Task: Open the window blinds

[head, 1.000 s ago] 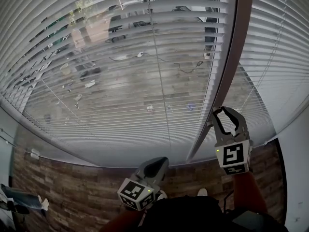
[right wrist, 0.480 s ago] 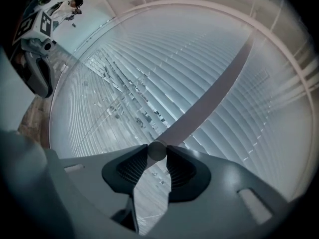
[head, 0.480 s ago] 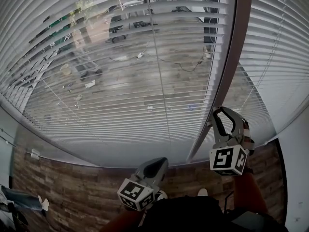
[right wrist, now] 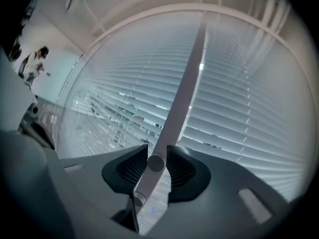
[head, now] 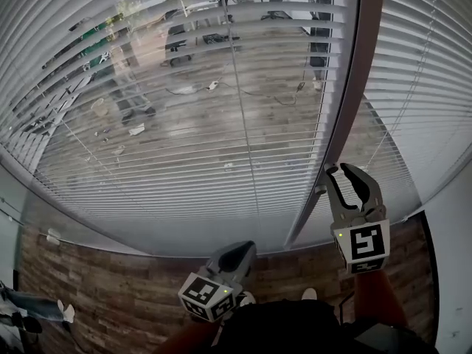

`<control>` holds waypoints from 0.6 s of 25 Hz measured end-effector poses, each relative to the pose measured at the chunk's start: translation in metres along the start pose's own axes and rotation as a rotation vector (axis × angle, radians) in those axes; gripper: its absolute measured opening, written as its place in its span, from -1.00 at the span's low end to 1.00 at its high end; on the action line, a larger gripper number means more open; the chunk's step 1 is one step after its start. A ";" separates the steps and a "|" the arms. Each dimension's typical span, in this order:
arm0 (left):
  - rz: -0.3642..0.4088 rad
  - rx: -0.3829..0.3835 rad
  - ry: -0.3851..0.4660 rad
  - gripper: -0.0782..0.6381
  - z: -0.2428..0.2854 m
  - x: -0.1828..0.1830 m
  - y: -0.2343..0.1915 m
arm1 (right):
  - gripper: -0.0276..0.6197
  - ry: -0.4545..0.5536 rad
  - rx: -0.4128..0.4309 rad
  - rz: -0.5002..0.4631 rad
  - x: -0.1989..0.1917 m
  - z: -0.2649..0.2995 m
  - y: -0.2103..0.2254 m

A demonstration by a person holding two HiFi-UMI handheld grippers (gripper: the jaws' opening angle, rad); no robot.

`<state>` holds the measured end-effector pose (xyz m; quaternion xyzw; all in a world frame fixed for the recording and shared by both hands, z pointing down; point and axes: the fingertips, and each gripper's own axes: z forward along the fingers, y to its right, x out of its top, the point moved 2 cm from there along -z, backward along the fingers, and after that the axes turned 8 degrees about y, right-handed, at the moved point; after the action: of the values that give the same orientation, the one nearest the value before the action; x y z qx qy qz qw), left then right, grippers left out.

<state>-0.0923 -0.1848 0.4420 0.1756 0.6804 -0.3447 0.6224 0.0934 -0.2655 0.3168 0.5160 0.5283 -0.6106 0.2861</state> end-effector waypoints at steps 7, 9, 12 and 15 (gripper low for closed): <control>0.001 -0.010 0.005 -0.78 0.001 0.001 0.002 | -0.47 0.022 -0.008 0.325 -0.014 -0.002 0.008; 0.003 -0.010 0.006 -0.78 -0.001 0.002 0.003 | -0.45 0.014 -0.002 0.374 -0.018 -0.003 0.005; 0.004 -0.011 0.007 -0.78 -0.006 0.004 0.006 | -0.44 0.003 -0.008 0.377 -0.020 -0.006 0.000; 0.004 -0.010 0.004 -0.78 -0.002 0.002 0.005 | -0.41 -0.009 -0.012 0.377 -0.027 -0.001 0.002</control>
<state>-0.0912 -0.1802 0.4386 0.1747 0.6831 -0.3397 0.6225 0.1033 -0.2703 0.3411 0.6014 0.4248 -0.5451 0.4008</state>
